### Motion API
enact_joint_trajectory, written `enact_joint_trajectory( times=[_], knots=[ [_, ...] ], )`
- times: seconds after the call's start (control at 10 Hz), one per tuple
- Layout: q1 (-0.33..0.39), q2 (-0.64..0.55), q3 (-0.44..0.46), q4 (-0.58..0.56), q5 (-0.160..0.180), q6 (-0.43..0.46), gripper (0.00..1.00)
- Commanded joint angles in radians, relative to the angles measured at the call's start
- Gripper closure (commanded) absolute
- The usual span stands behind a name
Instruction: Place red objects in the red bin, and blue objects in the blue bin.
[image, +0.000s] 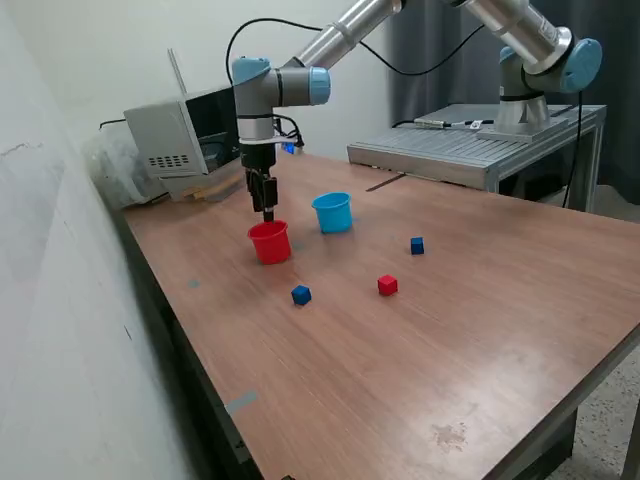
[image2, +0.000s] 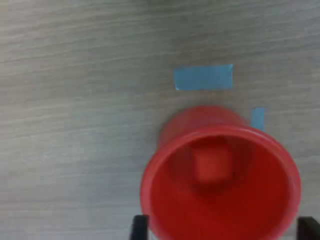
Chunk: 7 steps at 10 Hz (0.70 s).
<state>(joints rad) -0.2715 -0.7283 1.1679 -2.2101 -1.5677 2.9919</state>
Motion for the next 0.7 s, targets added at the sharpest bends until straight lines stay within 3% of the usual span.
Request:
enact_joint_trajectory(
  times=[0.0, 0.2, 0.6],
  knots=[
    [0.006, -0.057, -0.001, 0.099, 0.003, 0.002, 0.0],
    [0.018, -0.136, 0.002, 0.215, 0.009, 0.022, 0.0],
    [0.073, -0.296, 0.195, 0.331, 0.011, 0.036, 0.0]
  ],
)
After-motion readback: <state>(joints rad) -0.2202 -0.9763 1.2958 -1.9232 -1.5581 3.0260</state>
